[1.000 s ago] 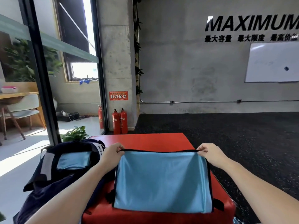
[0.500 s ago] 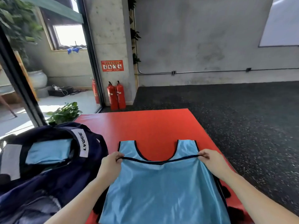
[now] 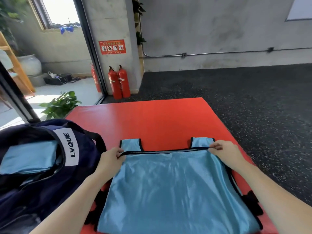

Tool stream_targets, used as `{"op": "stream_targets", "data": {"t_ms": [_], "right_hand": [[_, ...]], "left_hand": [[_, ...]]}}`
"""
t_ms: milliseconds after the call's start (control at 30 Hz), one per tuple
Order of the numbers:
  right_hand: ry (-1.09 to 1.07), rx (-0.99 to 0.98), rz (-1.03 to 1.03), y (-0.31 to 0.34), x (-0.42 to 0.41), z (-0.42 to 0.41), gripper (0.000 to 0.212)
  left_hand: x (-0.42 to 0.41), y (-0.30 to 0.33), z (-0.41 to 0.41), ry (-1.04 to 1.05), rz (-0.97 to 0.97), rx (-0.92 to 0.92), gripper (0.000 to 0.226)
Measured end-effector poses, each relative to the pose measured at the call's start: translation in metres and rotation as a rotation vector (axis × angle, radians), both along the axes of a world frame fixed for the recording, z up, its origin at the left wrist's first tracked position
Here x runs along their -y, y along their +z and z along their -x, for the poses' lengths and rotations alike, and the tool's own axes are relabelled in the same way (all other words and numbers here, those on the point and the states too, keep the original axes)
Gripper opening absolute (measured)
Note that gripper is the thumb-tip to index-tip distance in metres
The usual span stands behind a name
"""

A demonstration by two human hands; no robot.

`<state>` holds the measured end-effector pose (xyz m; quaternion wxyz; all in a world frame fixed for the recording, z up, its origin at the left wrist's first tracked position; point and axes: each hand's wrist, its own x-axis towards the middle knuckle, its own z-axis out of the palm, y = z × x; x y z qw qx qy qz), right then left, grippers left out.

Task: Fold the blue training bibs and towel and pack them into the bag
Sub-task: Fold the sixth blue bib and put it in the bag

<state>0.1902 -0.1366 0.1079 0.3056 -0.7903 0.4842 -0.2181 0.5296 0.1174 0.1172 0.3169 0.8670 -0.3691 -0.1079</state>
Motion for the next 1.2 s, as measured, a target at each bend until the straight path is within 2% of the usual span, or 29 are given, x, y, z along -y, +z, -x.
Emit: {"op": "stream_targets", "data": {"t_ms": [167,300,400,500,600,667,833,933,1067,1200], "right_hand": [[0.034,-0.077,-0.032,-0.001,0.003,0.005,0.010],[0.045,-0.076,-0.081,-0.001,0.005,0.016,0.009],[0.052,-0.002,-0.081,0.014,0.006,0.019,0.007],[0.058,0.163,-0.101,0.036,0.011,0.014,0.006],[-0.012,0.285,-0.077,0.042,0.019,0.005,0.008],[-0.030,0.235,-0.075,0.032,0.023,-0.001,0.013],[-0.003,-0.080,-0.086,0.005,0.025,-0.002,0.028],[-0.021,-0.093,-0.058,0.004,0.027,0.003,0.023],[-0.029,-0.091,-0.030,0.002,0.029,0.009,0.011],[-0.067,-0.011,-0.031,0.009,0.033,0.013,0.007]], "left_hand": [[-0.007,0.001,0.001,0.009,-0.034,0.031,0.005],[-0.013,0.000,0.006,-0.025,-0.075,0.032,0.012],[-0.011,0.015,0.005,-0.025,-0.077,0.011,0.012],[-0.003,0.038,-0.002,0.003,0.009,0.040,0.021],[0.010,0.049,-0.007,0.054,0.127,0.027,0.009],[0.017,0.043,-0.009,0.082,0.143,-0.017,0.004],[0.019,0.016,-0.014,0.040,-0.002,-0.095,0.013],[0.020,0.013,-0.015,0.015,-0.041,-0.079,0.016],[0.018,0.011,-0.018,0.052,-0.076,-0.010,0.005],[0.020,0.023,-0.016,0.080,0.027,-0.029,0.010]]}}
